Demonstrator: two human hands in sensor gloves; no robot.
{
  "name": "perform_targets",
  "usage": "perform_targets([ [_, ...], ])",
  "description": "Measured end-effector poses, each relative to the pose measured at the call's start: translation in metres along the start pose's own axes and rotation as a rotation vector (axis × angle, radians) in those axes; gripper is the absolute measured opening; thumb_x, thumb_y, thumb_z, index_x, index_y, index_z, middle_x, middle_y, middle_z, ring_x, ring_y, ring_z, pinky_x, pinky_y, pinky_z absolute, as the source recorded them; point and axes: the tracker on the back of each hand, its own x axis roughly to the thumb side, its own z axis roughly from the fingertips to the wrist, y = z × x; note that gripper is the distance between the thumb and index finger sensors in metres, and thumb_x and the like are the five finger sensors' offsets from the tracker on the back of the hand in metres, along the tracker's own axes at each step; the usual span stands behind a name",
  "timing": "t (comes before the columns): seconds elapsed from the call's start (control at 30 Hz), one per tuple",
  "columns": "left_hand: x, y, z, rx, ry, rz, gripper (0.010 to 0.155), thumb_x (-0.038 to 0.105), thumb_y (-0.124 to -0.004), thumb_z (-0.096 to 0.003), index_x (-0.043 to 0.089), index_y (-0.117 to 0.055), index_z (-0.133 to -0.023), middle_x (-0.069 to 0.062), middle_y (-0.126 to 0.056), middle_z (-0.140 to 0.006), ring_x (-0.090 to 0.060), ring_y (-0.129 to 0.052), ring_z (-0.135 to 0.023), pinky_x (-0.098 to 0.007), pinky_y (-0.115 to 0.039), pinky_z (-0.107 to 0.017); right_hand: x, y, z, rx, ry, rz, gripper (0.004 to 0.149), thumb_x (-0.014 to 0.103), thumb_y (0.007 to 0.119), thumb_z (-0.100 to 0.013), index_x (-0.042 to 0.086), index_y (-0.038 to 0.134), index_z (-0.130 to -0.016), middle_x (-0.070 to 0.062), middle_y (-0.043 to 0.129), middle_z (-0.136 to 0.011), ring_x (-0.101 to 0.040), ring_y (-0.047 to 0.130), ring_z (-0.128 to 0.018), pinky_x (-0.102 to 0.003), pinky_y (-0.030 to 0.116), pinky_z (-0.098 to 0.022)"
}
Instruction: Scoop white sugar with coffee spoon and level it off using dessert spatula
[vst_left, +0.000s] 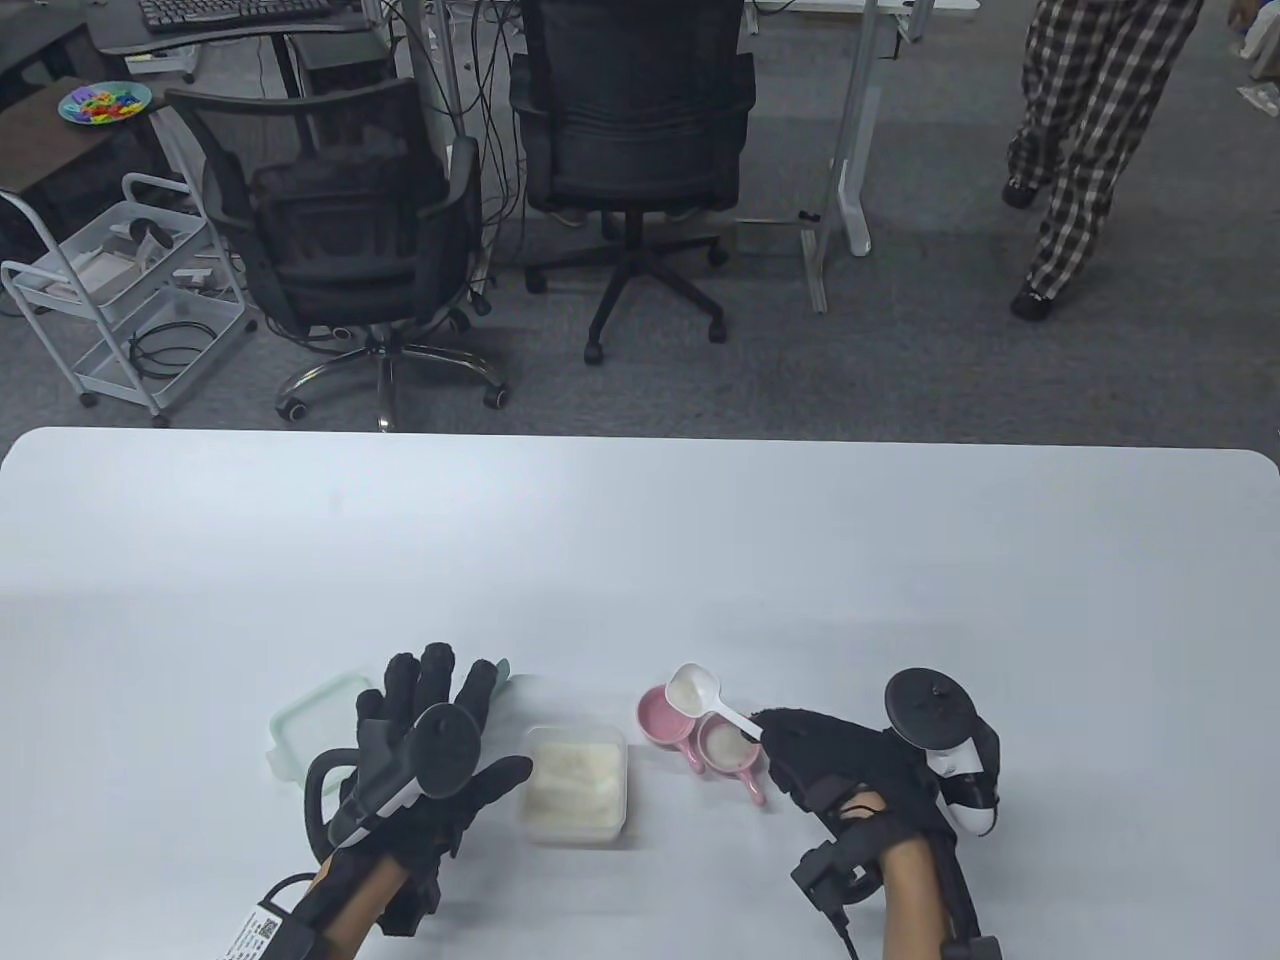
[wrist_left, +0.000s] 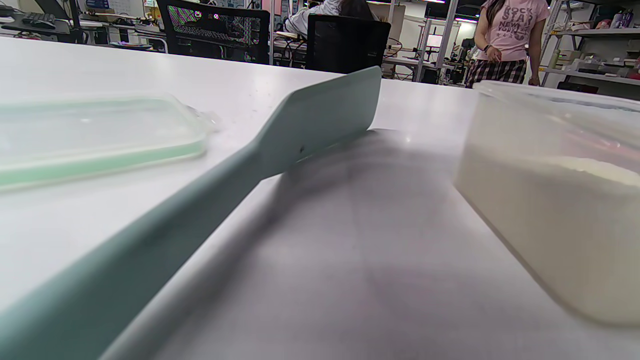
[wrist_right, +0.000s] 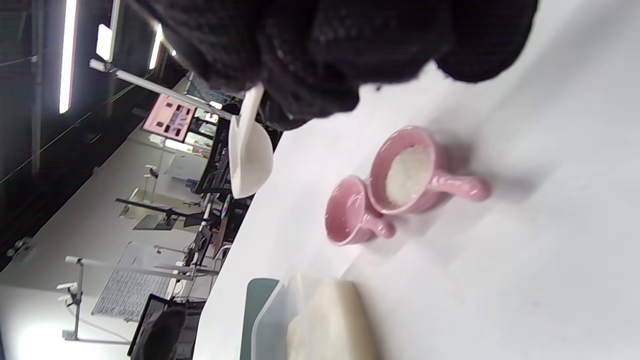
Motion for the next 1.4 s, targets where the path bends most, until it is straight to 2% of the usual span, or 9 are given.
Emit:
perform_targets([
  [0.3,-0.001,0.000,0.000,-0.004,-0.001,0.004,0.096,0.081,-0.056,-0.0330,0.047,-0.013,-0.112,-0.002,-0.001,-0.123,-0.044,-0.011,-0.118,-0.068,-0.024,-0.081,-0.021,-0.015,-0.001,-0.068,0.170,0.056,0.048,0.031,0.081,-0.052,0.009,0.084,-0.095,-0.009,0.095,-0.056,-0.024,0.087,-0.036,-0.054,0.071,-0.055],
  [0.63,0.000,-0.001,0.000,-0.019,-0.012,-0.001,0.096,0.081,-0.056,-0.0326,0.048,-0.013,-0.112,-0.002,0.000,-0.123,-0.044,-0.011,-0.118,-0.068,-0.024,-0.081,-0.020,-0.013,-0.001,-0.097,0.226,0.159,0.047,0.031,0.085,-0.050,0.014,0.084,-0.095,-0.013,0.093,-0.062,-0.027,0.086,-0.041,-0.056,0.068,-0.057],
  [1.27,0.002,-0.002,0.000,-0.045,-0.014,-0.022,0.096,0.081,-0.056,-0.0328,0.048,-0.013,-0.112,-0.002,0.002,-0.122,-0.045,-0.008,-0.117,-0.068,-0.023,-0.081,-0.018,-0.010,-0.003,-0.071,0.209,0.185,0.046,0.024,0.092,-0.047,0.021,0.085,-0.093,-0.015,0.088,-0.070,-0.030,0.083,-0.048,-0.059,0.063,-0.061],
  [1.33,0.002,-0.002,0.000,-0.047,-0.014,-0.023,0.096,0.081,-0.056,-0.0326,0.048,-0.012,-0.112,-0.002,0.002,-0.122,-0.045,-0.008,-0.117,-0.068,-0.022,-0.081,-0.019,-0.010,-0.003,-0.072,0.196,0.166,0.047,0.025,0.090,-0.048,0.020,0.084,-0.094,-0.015,0.087,-0.070,-0.030,0.083,-0.048,-0.059,0.062,-0.061],
  [1.4,0.003,-0.002,0.000,-0.049,-0.014,-0.024,0.097,0.081,-0.056,-0.0333,0.046,-0.012,-0.112,-0.002,0.002,-0.122,-0.044,-0.008,-0.117,-0.067,-0.023,-0.082,-0.020,-0.011,-0.003,-0.076,0.176,0.129,0.050,0.028,0.081,-0.052,0.012,0.078,-0.099,-0.014,0.088,-0.070,-0.028,0.083,-0.048,-0.058,0.063,-0.061],
])
